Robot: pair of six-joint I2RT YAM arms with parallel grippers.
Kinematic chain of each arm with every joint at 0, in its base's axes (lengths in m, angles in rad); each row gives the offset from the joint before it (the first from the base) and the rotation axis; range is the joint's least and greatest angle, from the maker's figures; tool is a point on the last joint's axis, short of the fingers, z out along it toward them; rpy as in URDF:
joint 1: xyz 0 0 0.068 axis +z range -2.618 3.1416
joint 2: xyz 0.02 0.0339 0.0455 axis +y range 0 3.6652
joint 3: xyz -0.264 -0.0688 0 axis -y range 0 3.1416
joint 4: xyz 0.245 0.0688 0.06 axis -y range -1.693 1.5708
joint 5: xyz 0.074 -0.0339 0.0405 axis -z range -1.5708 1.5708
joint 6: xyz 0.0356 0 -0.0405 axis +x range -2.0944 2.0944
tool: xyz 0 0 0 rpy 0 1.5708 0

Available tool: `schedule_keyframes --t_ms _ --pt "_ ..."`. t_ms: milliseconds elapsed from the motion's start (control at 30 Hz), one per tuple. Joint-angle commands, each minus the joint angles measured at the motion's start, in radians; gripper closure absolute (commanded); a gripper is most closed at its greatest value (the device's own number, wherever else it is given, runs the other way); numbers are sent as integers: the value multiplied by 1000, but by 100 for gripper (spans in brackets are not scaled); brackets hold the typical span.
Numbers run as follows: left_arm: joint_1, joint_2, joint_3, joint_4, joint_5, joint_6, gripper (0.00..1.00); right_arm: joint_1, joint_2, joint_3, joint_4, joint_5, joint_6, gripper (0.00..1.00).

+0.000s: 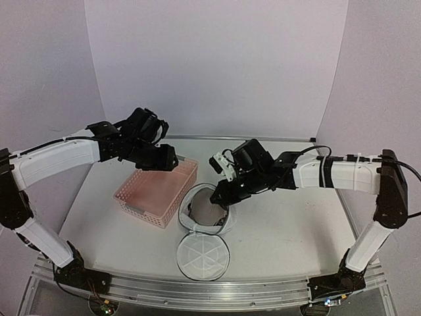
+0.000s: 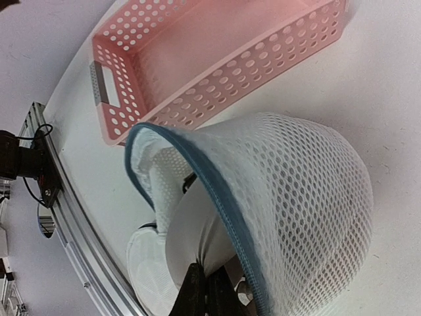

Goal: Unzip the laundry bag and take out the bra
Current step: Hold the bra from the laundry bag, then hold the laundry bag at the center of the board.

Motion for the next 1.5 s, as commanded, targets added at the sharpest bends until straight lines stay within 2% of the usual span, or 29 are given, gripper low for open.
schedule_keyframes --t_ms 0,200,433,733,867,1200,1367,1467 --pt "-1 27 -7 111 191 13 46 2 -84 -11 51 -34 -5 100" --pt "-11 3 -90 285 424 96 40 2 -121 -43 51 -23 -14 100" --pt "-19 1 -175 381 586 201 39 2 -144 -74 52 -20 -15 100" --pt "-43 14 -218 394 559 294 38 2 -144 -88 52 -27 -12 100" --pt "-47 58 -199 392 495 302 39 2 -151 -93 53 -36 -10 100" --pt "-47 162 -125 395 524 327 64 2 -171 -109 53 -51 -10 100" --pt "-48 163 -108 396 530 336 99 2 -173 -111 57 -67 -14 100" --pt "-48 165 -94 394 516 328 100 1 -179 -115 65 -109 -32 100"
